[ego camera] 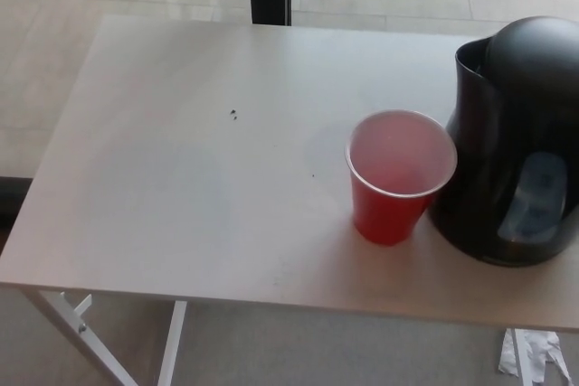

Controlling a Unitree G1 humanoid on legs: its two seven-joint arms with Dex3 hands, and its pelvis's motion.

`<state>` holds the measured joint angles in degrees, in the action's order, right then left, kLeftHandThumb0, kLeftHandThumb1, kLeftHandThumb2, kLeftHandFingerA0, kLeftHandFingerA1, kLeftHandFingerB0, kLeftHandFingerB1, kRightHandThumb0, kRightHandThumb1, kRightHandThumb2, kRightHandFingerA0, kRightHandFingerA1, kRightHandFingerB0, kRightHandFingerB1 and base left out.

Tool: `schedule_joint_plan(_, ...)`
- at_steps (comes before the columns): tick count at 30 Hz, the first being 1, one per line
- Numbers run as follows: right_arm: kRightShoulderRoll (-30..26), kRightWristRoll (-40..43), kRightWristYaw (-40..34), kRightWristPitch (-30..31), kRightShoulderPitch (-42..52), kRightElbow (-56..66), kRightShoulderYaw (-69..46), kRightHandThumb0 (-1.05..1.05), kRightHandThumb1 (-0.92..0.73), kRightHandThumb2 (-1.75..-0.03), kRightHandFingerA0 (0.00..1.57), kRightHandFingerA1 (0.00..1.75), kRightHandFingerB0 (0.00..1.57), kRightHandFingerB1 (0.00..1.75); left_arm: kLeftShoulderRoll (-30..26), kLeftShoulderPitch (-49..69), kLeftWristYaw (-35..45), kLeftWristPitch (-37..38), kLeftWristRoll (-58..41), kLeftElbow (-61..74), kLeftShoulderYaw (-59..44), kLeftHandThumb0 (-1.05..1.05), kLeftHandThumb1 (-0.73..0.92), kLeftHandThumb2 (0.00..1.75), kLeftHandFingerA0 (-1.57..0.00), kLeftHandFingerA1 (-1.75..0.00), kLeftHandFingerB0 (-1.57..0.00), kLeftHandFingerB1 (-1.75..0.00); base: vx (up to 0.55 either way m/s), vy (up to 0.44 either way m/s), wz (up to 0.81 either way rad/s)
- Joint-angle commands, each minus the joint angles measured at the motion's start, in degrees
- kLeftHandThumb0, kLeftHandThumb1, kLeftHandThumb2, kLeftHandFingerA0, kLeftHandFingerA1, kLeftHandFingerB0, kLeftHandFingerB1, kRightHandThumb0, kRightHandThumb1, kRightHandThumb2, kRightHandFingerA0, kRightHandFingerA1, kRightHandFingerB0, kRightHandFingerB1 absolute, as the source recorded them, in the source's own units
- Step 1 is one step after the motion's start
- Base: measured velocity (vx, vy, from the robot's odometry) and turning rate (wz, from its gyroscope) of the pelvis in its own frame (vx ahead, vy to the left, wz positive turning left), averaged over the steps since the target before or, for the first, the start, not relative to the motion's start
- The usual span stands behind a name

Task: The robot uses its right hand to lift up a kettle kept on the middle of the desk by its handle and tilt it into a glass kept next to it to pour out water

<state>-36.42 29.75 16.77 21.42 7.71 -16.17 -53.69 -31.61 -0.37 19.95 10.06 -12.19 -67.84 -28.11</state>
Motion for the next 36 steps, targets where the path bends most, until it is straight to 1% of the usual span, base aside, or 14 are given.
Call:
schedule_joint_plan(1, 4.2, -13.7, 4.3, -5.1, -12.8, 11.2, 31.8, -0.75, -0.43, -0.76, 0.0, 0.1, 0.0, 0.0, -1.2, -0.5, 1.9, 0.5, -2.9, -0.3, -2.0, -0.7, 0.63, 1.0, -0.54, -0.64, -0.32, -0.53, 0.0, 0.0, 0.0)
schedule_joint_plan(10, 4.9, -12.6, -4.2, -2.6, -10.8, 11.8, 28.4, -0.79, -0.49, -0.8, 0.0, 0.1, 0.0, 0.0, -2.2, -1.0, 1.0, 1.3, -7.3, 0.1, -8.5, -0.68, 0.6, 0.99, -0.51, -0.61, -0.35, -0.53, 0.0, 0.0, 0.0)
schedule_joint_plan(11, 4.5, -12.2, -4.6, -1.7, -11.0, 12.2, 28.2, -0.82, -0.51, -0.81, 0.0, 0.08, 0.0, 0.0, -2.5, -0.8, 1.2, 1.6, -6.8, 0.5, -8.6, -0.71, 0.74, 0.62, -0.59, -0.48, -0.49, -0.4, 0.0, 0.0, 0.0)
schedule_joint_plan(18, 3.6, -12.7, -7.0, 0.5, -14.2, 15.5, 27.1, -0.78, -0.47, -0.79, 0.0, 0.13, 0.0, 0.0, -2.9, -2.1, 1.4, -1.0, -7.8, -0.4, -10.5, -0.65, 0.75, 0.62, -0.56, -0.49, -0.43, -0.39, 0.0, 0.0, 0.0)
schedule_joint_plan(19, 3.8, -12.4, -6.7, 1.1, -14.8, 15.8, 27.5, -0.81, -0.49, -0.81, 0.0, 0.11, 0.0, 0.0, -2.7, -2.0, 1.8, -0.4, -7.5, -0.3, -10.2, -0.67, 0.58, 0.98, -0.5, -0.61, -0.35, -0.53, 0.0, 0.0, 0.0)
schedule_joint_plan(23, 4.3, -12.3, -5.5, 3.3, -16.6, 16.6, 30.0, -0.64, -0.42, -0.78, 0.0, 0.21, 0.0, 0.11, -2.2, -1.8, 2.6, 0.4, -7.1, -1.1, -9.2, -0.68, 0.75, 0.63, -0.58, -0.5, -0.42, -0.4, 0.0, 0.0, 0.0)
schedule_joint_plan(24, 4.7, -13.0, -5.6, 3.1, -16.6, 17.2, 31.1, -0.58, -0.41, -0.79, 0.0, 0.28, 0.0, 0.17, -2.0, -1.7, 2.9, 0.5, -7.1, -1.1, -9.1, -0.66, 0.59, 0.98, -0.5, -0.6, -0.36, -0.53, 0.0, 0.0, 0.0)
schedule_joint_plan(25, 6.2, -10.8, -5.2, 3.8, -17.3, 16.7, 30.6, -0.47, -0.54, -0.69, 0.0, 0.09, 0.0, 0.1, -1.9, -1.5, 2.8, 0.4, -7.2, -0.6, -8.9, -0.64, 0.76, 0.63, -0.57, -0.49, -0.44, -0.4, 0.0, 0.0, 0.0)
schedule_joint_plan(26, 6.3, -10.5, -5.2, 3.9, -17.4, 16.7, 30.5, -0.47, -0.54, -0.69, 0.0, 0.09, 0.0, 0.1, -1.8, -1.5, 2.8, 0.4, -7.3, -0.6, -8.9, -0.64, 0.76, 0.63, -0.57, -0.49, -0.44, -0.4, 0.0, 0.0, 0.0)
schedule_joint_plan(27, 6.9, -9.4, -4.8, 4.9, -17.8, 16.4, 30.2, -0.42, -0.55, -0.68, 0.0, 0.0, 0.0, 0.1, -1.9, -1.5, 3.0, 0.6, -7.1, -0.7, -8.6, -0.69, 0.6, 0.98, -0.48, -0.59, -0.35, -0.53, 0.0, 0.0, 0.0)
schedule_joint_plan(28, 5.5, -12.9, -3.0, 2.9, -17.4, 15.6, 33.8, -0.67, -0.41, -0.75, 0.0, 0.12, 0.0, 0.04, -1.7, -0.9, 3.5, 0.9, -7.2, -0.2, -8.5, -0.67, 0.75, 0.62, -0.56, -0.5, -0.43, -0.39, 0.0, 0.0, 0.0)
schedule_joint_plan(32, 3.7, -18.0, -1.9, -0.2, -17.3, 12.2, 39.6, -0.85, -0.52, -0.84, 0.0, 0.07, 0.0, 0.0, -1.9, -1.1, 2.5, 0.3, -6.8, -0.8, -7.9, -0.7, 0.73, 0.63, -0.58, -0.49, -0.42, -0.39, 0.0, 0.0, 0.0)
schedule_joint_plan(34, 3.8, -18.4, -1.3, -1.3, -16.9, 11.9, 40.9, -0.82, -0.49, -0.82, 0.0, 0.09, 0.0, 0.0, -1.9, -1.0, 2.4, 0.3, -6.8, -0.8, -7.8, -0.69, 0.58, 0.98, -0.5, -0.6, -0.35, -0.52, 0.0, 0.0, 0.0)
schedule_joint_plan(36, 3.6, -18.1, -0.5, -0.6, -16.4, 12.4, 41.9, -0.81, -0.47, -0.8, 0.0, 0.11, 0.0, 0.0, -1.9, -0.7, 2.4, 0.8, -6.5, -0.9, -7.4, -0.7, 0.75, 0.62, -0.58, -0.48, -0.44, -0.39, 0.0, 0.0, 0.0)
